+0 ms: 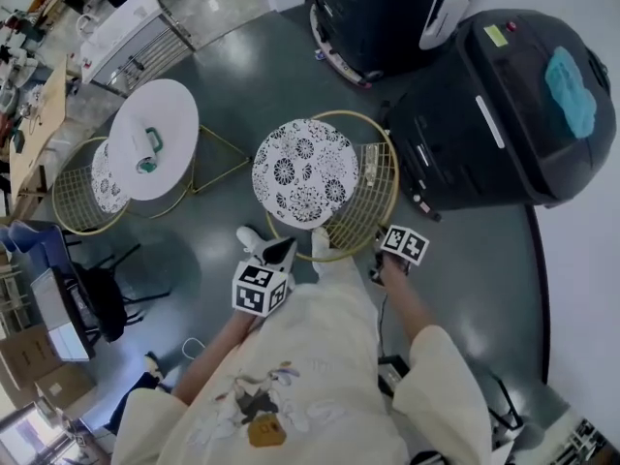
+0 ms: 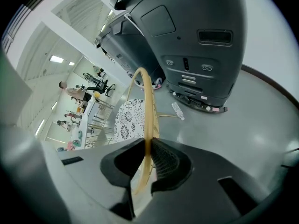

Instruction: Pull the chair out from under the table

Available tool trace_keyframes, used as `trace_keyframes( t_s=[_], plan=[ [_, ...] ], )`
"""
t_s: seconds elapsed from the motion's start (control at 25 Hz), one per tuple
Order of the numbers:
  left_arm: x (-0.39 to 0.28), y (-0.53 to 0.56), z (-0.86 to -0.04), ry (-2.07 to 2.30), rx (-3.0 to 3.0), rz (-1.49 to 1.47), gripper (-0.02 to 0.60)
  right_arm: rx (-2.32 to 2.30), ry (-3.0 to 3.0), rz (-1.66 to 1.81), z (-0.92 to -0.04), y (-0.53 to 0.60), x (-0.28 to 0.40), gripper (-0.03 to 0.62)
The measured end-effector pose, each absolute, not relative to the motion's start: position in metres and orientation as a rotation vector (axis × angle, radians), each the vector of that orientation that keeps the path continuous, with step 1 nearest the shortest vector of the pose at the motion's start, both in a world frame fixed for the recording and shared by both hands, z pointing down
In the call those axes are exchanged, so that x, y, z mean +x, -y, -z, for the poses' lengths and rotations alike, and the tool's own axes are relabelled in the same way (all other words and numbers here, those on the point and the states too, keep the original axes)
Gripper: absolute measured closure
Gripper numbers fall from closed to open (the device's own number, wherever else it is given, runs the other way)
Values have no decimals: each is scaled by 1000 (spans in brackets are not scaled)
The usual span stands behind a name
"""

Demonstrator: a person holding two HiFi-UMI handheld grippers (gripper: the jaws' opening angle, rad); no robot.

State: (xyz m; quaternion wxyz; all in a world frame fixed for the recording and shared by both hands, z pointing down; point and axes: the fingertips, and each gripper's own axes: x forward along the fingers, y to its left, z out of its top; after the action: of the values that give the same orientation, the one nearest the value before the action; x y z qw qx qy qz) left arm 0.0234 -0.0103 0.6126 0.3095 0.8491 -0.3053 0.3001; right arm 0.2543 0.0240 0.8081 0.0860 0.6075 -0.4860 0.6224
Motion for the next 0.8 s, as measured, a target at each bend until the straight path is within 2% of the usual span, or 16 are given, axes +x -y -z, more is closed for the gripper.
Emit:
trace_keyframes(
  t_s=[0.8],
  plan=[
    [57, 7, -613, 665, 2306, -890, 580, 1851, 1363, -1940, -810, -62, 261, 542]
  ],
)
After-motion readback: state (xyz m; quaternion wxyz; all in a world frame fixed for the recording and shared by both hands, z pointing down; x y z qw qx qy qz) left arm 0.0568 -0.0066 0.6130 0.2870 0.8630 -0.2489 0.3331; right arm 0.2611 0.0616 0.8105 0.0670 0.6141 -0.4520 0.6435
